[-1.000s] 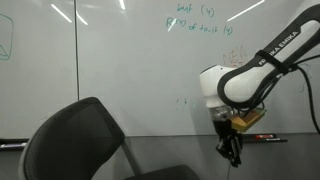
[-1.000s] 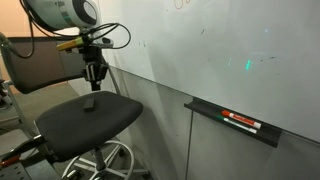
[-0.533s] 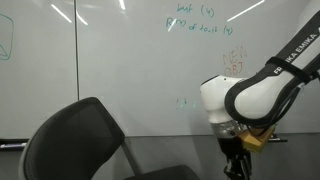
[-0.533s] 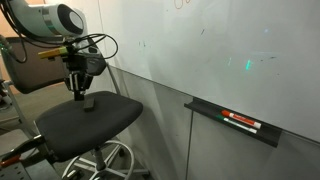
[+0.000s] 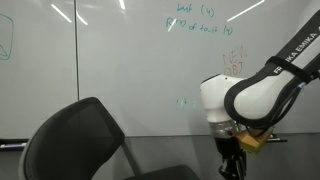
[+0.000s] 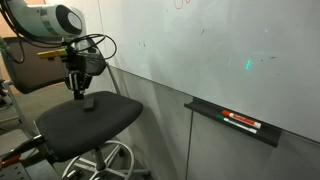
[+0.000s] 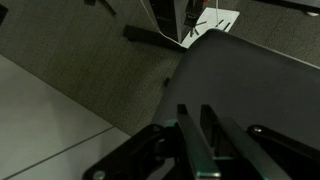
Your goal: Write on the whiteboard
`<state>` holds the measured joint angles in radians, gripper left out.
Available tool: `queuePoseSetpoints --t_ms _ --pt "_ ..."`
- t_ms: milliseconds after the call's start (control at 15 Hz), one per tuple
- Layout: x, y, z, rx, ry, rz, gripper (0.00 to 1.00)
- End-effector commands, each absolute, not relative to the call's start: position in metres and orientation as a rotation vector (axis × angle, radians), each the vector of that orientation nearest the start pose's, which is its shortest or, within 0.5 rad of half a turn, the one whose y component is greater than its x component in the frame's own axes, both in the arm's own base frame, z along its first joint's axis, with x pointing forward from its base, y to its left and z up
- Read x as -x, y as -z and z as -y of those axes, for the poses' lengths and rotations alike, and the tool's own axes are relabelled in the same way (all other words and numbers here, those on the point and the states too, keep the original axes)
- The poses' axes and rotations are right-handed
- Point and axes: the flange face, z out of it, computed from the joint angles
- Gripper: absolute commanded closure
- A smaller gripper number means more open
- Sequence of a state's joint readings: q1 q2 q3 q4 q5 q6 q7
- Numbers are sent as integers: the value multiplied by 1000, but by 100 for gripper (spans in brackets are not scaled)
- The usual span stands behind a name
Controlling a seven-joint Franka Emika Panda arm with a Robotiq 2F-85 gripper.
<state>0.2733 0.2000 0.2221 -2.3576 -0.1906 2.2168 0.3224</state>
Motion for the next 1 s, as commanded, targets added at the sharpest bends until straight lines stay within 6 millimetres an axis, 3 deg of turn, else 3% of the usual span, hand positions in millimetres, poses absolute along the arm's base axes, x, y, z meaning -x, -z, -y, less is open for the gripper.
queuePoseSetpoints --t_ms 0,200,333,667,933 --pt "-414 -228 -227 3247 -407 523 87" --pt "-422 -234 -222 3258 -367 501 87" --pt "-429 -240 -217 3245 -319 455 95" --pt "-443 -258 -227 3146 -99 325 90" --pt "-448 -263 -224 3125 -29 278 91"
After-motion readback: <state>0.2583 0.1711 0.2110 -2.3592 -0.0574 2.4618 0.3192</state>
